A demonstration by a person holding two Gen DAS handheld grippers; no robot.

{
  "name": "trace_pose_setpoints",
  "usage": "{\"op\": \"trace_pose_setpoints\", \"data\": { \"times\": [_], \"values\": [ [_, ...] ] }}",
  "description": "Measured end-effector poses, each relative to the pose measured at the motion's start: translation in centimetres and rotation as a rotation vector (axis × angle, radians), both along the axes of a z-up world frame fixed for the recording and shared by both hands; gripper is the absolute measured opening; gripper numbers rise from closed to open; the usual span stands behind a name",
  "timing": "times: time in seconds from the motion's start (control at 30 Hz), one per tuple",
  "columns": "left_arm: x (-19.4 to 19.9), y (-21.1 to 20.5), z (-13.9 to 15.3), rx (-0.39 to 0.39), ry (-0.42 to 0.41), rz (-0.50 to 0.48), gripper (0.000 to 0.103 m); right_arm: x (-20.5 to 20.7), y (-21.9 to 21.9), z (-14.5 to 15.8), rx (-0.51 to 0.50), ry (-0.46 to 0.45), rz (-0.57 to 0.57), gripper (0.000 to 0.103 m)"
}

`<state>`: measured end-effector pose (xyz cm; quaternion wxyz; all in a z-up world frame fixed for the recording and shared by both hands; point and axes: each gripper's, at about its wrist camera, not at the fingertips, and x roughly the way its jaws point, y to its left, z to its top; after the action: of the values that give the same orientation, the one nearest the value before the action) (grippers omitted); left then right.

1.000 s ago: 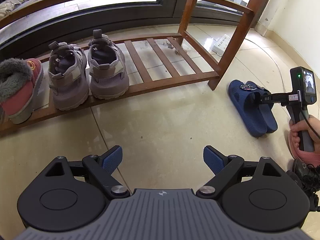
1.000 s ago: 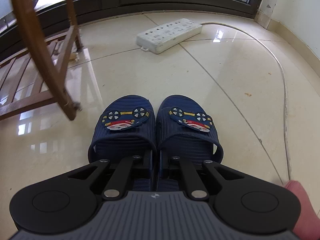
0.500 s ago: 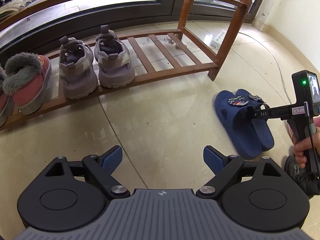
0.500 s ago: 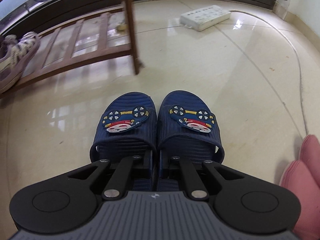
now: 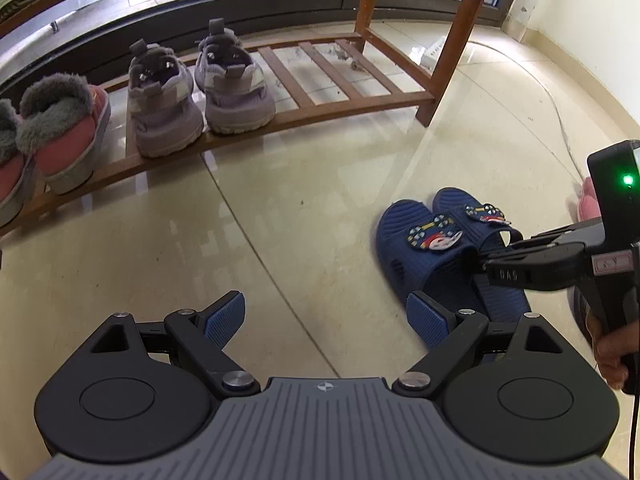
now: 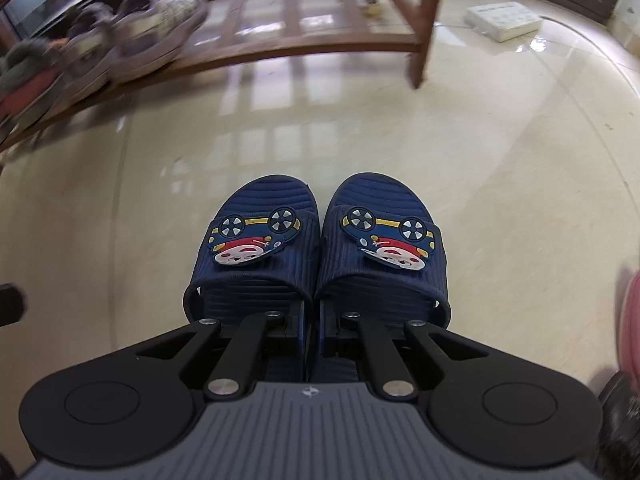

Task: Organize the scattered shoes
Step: 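Position both grippers over the heels of the navy blue slides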

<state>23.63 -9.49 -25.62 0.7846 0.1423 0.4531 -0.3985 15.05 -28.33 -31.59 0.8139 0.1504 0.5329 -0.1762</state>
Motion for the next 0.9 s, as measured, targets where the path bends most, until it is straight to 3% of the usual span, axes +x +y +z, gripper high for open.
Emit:
{"op": "trace_pose_setpoints", "data": {
  "times": [0.4,0.53,0.63,0.9],
  "values": [
    [-1.6,0.9,-1.5,0.046,0.009,-0.046,0.089,-0.7,4.3,0.2,0.015,0.02,0.051,0.011],
    [-1.7,0.8,-1.9,0.053,0.018,-0.049,0.089,-0.8,3.5,0.3,0.013,0.023,0.028,0.032],
    [-1.8,0.5,-2.2,0.056,0.019,-0.053,0.089,-1.3,3.2,0.5,0.009,0.019,0.014,0.041],
    [-1.8,-0.9,-4.0,0.08,0.041,-0.058,0.089,-3.6,2.5,0.9,-0.048,-0.001,0.003,0.045]
  ]
}}
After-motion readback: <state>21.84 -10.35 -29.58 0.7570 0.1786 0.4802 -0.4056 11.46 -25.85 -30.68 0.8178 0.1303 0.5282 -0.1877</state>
